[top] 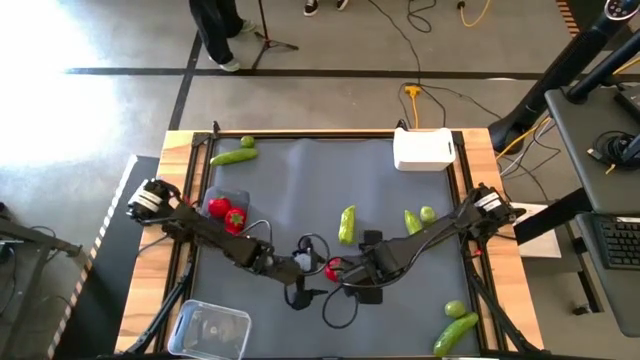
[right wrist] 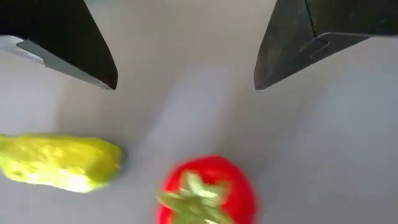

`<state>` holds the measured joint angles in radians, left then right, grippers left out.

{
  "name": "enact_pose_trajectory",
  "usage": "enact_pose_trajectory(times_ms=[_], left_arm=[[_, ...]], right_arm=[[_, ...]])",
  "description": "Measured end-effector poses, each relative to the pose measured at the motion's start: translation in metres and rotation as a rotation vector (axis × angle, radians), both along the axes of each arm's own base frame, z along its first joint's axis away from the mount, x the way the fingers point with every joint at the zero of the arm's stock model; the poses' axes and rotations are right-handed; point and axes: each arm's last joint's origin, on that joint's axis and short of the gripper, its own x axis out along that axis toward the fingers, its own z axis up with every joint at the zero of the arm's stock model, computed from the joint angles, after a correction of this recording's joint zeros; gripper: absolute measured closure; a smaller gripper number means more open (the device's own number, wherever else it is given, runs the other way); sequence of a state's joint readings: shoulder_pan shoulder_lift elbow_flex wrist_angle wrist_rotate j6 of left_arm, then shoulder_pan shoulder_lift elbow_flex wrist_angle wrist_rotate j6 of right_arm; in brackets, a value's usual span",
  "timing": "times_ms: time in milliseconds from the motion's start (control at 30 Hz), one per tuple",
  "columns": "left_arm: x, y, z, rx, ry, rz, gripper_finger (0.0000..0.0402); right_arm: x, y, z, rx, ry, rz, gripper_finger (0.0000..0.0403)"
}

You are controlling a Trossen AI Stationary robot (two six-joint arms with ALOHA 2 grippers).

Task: Sort produce into baskets
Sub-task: Put the tomato into the black transparent bin

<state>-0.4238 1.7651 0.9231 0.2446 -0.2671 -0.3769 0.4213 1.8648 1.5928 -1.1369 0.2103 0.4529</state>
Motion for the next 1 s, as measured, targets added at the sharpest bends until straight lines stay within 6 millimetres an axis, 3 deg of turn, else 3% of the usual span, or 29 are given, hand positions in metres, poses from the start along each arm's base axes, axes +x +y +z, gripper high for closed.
enact_pose_trajectory(times_ms=[167,367,667,833,1000], left_arm=[[0.003,0.006,-0.001,0.011,0.000,0.023,0.0006],[0.008,0.015,-0.007,0.096,-0.002,0.006,0.0006],[0.026,0.025,-0.047,0.183,0.049,-0.037,0.0006],[0.039,0.019,-0.056,0.117,0.047,-0.086,0.0008],[0.040,0.022,-0.059,0.072,0.069,-0.073,0.0026]], right_arm=[[-0.003,-0.011,-0.019,-0.124,0.005,-0.013,0.0032],[0.007,-0.025,-0.040,-0.099,-0.066,0.030,0.0032],[0.026,-0.034,-0.041,-0.046,-0.232,0.012,0.0032],[0.028,-0.032,-0.043,-0.019,-0.270,-0.001,0.0033],[0.027,-0.034,-0.044,-0.022,-0.265,-0.023,0.0033]])
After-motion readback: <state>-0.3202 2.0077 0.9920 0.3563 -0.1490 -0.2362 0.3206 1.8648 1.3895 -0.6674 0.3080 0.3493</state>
